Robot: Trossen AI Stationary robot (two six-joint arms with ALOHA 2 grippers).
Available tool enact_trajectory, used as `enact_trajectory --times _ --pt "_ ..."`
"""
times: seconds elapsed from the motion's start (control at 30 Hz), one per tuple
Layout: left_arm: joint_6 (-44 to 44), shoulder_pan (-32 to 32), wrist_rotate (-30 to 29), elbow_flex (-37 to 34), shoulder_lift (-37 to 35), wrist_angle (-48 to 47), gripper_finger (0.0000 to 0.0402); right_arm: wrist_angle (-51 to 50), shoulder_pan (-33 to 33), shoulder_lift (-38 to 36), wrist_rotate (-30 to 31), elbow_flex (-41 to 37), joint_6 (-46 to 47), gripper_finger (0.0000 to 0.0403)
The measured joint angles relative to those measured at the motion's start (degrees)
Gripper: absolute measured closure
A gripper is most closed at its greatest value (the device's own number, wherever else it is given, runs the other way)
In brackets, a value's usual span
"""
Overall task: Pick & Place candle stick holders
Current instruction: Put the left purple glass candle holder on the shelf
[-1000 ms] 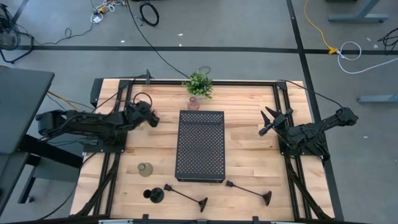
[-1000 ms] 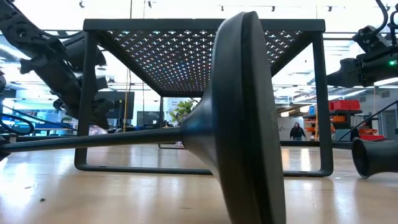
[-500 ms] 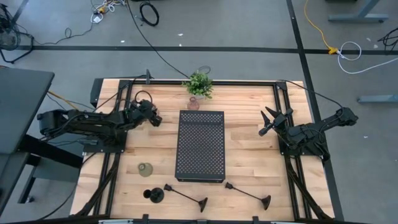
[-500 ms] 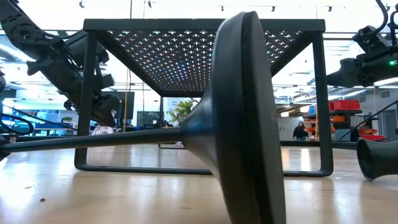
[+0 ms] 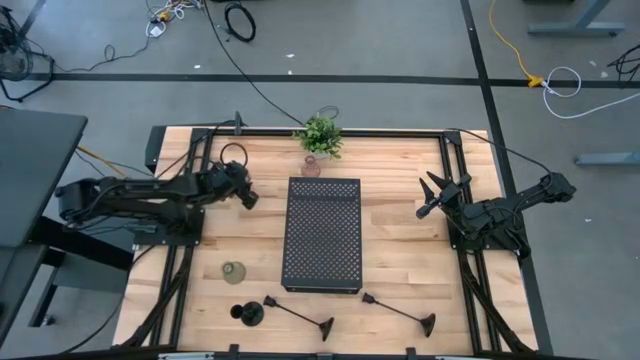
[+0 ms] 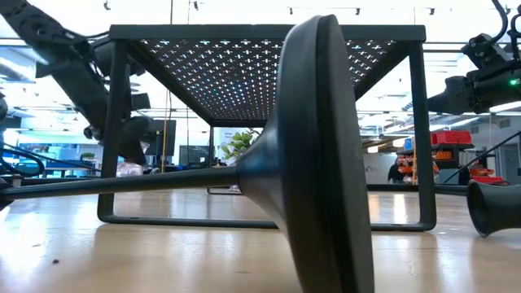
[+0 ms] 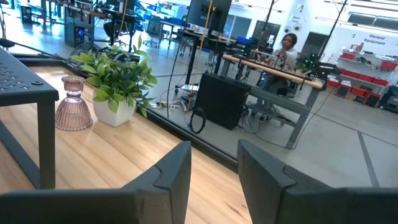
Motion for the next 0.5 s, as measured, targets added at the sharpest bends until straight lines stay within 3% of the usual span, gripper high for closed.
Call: enact_trajectory --times 0.3,0.5 --pt "4.15 -6.74 7.41 10.78 -4.41 -3.57 0.0273 0.0 0.0 -0.02 0.0 -0.01 0.02 0.0273" --pt "5.24 -11.81 8.13 18.67 -3.85 -3.52 0.0273 0.0 -0.01 -0.02 0.02 0.0 0.0 0.0273"
